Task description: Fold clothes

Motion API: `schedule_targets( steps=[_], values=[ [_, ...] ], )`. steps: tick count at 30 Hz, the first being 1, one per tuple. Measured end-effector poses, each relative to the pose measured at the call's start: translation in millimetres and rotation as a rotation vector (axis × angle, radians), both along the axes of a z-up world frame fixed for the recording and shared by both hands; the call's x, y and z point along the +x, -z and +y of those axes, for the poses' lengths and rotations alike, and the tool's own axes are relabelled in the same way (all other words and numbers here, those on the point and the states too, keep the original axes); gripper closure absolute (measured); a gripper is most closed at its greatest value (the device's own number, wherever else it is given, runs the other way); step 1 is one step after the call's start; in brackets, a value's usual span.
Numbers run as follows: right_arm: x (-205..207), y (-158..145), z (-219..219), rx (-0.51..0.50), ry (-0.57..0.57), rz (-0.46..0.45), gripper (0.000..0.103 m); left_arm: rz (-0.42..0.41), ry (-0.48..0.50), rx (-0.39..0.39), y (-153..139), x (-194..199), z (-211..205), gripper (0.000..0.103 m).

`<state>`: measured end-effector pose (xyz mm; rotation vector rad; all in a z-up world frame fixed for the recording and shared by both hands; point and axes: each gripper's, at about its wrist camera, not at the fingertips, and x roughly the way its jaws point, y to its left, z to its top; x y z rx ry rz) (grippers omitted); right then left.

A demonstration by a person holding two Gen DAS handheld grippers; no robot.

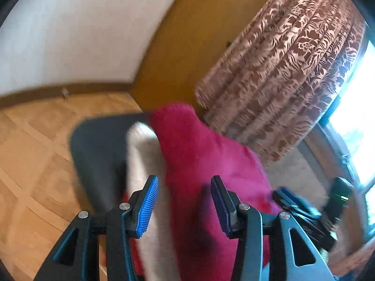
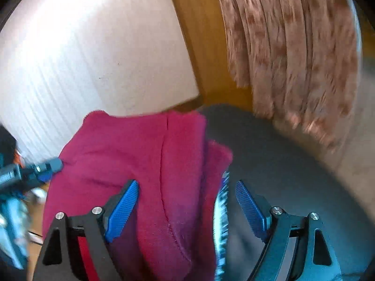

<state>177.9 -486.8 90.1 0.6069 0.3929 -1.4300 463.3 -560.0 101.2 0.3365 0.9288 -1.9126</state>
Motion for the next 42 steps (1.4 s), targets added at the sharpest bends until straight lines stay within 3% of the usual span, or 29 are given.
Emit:
schedule_targets(
  steps=[1, 3, 7, 10, 14, 15, 18, 21, 23, 25, 27, 30, 33, 36, 39, 42],
  values=[
    [6.2, -10.5, 9.1, -0.052, 0.003, 0.055, 0.018, -0.011, -0.022, -0.039, -7.6, 4.0, 6.6, 0.057],
    [17.8, -26.3, 27.1, -0.142, -0.055, 0.081, 0.018, 0.002, -0.005, -0.138, -24.3, 2.8, 19.4, 0.053],
    [48.9, -33.6, 38.7, -0.166, -0.240, 0.102, 0.019, -0.016, 0.138, -0.158, -25.0, -37.9, 8.9, 0.052],
    [60.8, -13.5, 20.4, -0.063, -0.289, 0.134, 0.022, -0.035, 0.176, 0.008, 11.1, -67.3, -34.8, 0.052],
    [53.1, 23.1, -25.1, 0.085, -0.274, 0.123, 0.022, -0.068, 0.148, 0.145, 49.8, -70.6, -90.6, 0.065],
    [48.9, 30.6, -37.4, 0.109, -0.267, 0.101, 0.020, -0.084, 0.149, 0.159, 53.2, -70.2, -99.6, 0.068],
    [28.1, 51.8, -72.2, 0.167, -0.234, -0.044, 0.000, -0.145, 0.143, 0.151, 64.0, -74.7, -108.3, 0.068],
    [19.2, 75.8, -74.3, 0.159, -0.239, -0.178, 0.000, -0.180, 0.134, 0.084, 68.1, -79.4, -101.0, 0.068],
    [18.2, 81.0, -69.1, 0.128, -0.244, -0.177, 0.000, -0.226, 0.091, 0.052, 71.2, -86.2, -95.4, 0.068],
    [14.0, 75.4, -72.1, 0.125, -0.202, -0.160, 0.000, -0.263, 0.063, 0.060, 71.5, -99.5, -107.0, 0.068],
    [6.9, 66.3, -77.2, 0.130, -0.143, -0.148, 0.001, -0.268, 0.050, 0.120, 66.5, -106.4, -120.0, 0.068],
    [-8.6, 37.7, -69.1, 0.080, -0.044, -0.125, 0.000, -0.287, 0.050, 0.149, 60.7, -108.6, -122.1, 0.068],
    [-10.6, 14.1, -45.4, 0.043, -0.024, -0.069, 0.000, -0.266, 0.054, 0.136, 57.7, -101.5, -115.6, 0.068],
    [-0.6, -3.9, -14.4, -0.023, -0.069, -0.022, 0.000, -0.216, 0.055, 0.119, 50.0, -90.0, -107.0, 0.066],
    [22.1, -17.8, 12.1, -0.097, -0.214, -0.029, 0.000, -0.169, 0.049, 0.097, 41.6, -80.0, -98.3, 0.065],
    [48.7, -14.0, 13.9, -0.078, -0.319, 0.022, 0.000, -0.144, 0.054, 0.072, 36.3, -76.7, -90.8, 0.062]
  ],
)
